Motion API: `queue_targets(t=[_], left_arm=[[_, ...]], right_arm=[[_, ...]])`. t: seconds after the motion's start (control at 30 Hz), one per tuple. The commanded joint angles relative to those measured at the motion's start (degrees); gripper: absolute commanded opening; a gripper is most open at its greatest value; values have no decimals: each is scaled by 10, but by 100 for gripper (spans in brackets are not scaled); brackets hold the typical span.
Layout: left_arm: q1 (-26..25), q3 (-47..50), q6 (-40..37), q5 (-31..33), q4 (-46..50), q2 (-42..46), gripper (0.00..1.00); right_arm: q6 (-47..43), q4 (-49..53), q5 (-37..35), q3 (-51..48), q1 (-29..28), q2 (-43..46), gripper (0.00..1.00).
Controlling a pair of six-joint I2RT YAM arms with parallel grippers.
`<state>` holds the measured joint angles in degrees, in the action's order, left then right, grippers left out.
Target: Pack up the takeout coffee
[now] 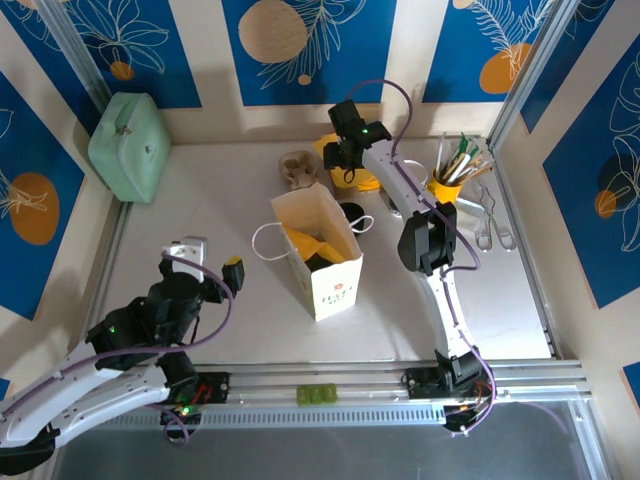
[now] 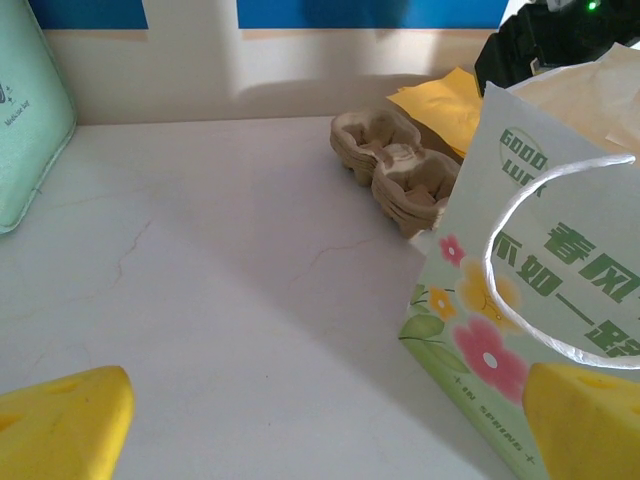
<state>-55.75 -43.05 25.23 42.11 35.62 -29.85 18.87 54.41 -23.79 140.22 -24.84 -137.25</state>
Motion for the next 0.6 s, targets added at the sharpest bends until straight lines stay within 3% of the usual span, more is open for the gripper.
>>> queue_targets(t=[0.0,0.3,0.57], left_arm=[[-2,-8,3,8,-2,2,99],[-3,2,-5,-23,-35,2,99],[-2,-1,-18,-29,-38,4,99]], right_arm=[[13,-2,9,29,13,-28,66],[2,-8,-48,72,15,-82,66],[0,-11,-35,109,25,-119,65]])
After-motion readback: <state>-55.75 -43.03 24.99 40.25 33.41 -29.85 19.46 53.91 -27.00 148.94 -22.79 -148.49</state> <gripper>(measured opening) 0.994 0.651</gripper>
